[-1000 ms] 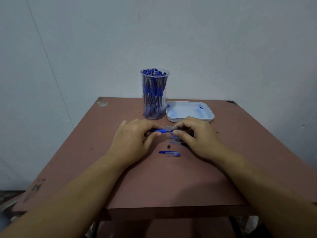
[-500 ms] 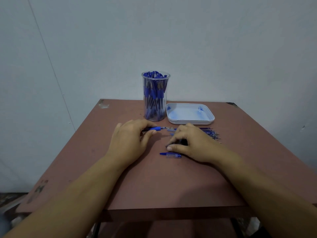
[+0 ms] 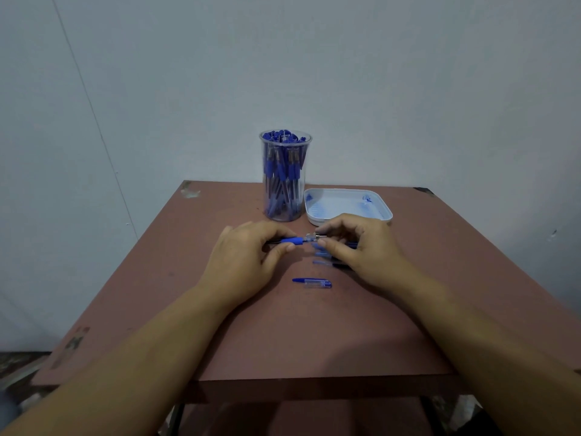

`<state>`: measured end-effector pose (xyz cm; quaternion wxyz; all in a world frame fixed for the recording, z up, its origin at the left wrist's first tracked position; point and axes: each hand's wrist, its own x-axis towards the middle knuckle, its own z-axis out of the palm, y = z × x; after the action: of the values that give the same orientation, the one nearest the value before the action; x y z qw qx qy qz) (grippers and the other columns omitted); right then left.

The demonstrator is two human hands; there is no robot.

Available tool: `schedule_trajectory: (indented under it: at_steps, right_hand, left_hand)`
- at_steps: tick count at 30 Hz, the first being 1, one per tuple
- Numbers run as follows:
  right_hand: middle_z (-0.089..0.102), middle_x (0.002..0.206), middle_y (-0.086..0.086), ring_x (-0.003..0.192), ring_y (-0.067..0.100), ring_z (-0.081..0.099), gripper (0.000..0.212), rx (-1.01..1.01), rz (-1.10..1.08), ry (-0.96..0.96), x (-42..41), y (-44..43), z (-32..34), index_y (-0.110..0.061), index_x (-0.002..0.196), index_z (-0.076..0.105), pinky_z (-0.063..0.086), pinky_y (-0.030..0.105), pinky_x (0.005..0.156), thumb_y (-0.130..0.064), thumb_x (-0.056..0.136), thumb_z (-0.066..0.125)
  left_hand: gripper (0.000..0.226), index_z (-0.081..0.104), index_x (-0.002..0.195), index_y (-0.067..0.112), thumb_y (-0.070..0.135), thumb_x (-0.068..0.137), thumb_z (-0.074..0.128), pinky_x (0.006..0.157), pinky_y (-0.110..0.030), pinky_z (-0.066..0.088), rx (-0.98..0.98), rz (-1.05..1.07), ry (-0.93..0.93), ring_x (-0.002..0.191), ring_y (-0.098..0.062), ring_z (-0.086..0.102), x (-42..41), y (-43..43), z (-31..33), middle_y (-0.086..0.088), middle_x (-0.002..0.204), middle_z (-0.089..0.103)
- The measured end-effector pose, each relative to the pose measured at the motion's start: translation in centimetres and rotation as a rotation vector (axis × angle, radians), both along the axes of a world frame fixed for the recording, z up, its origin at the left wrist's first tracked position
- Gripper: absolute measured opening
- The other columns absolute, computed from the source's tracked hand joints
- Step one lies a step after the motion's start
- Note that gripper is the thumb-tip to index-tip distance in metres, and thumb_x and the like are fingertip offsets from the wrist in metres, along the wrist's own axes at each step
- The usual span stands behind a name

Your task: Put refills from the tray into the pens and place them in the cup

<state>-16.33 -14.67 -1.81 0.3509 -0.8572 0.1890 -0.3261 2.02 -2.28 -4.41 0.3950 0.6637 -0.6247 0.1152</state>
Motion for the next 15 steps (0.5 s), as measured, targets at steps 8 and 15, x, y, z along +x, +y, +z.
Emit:
schedule_trajectory:
  at_steps: [8,15]
  right_hand:
    - [0.066,0.075,-0.004,0.066,0.014,0.052,0.014,0.032,-0.071,-0.055,-0.58,0.02,0.54,-0.03,0.088,0.071,0.047,0.014,0.064,-0.016,0.085,0.073]
    - [0.071,0.085,-0.004,0.078,0.018,0.065,0.017,0.003,0.027,0.009,0.23,0.18,-0.21,-0.035,0.091,0.07,0.057,0.026,0.072,-0.021,0.084,0.074]
  left_hand:
    - [0.02,0.069,0.103,0.036,0.043,0.089,0.057,0.076,-0.043,0.051,-0.009,0.007,0.064,0.072,0.007,0.052,0.12,-0.09,-0.01,0.033,0.083,0.056]
    - [0.016,0.068,0.104,0.037,0.04,0.09,0.062,0.076,-0.043,0.051,0.015,-0.041,0.028,0.079,0.001,0.056,-0.07,-0.28,-0.18,0.034,0.082,0.056]
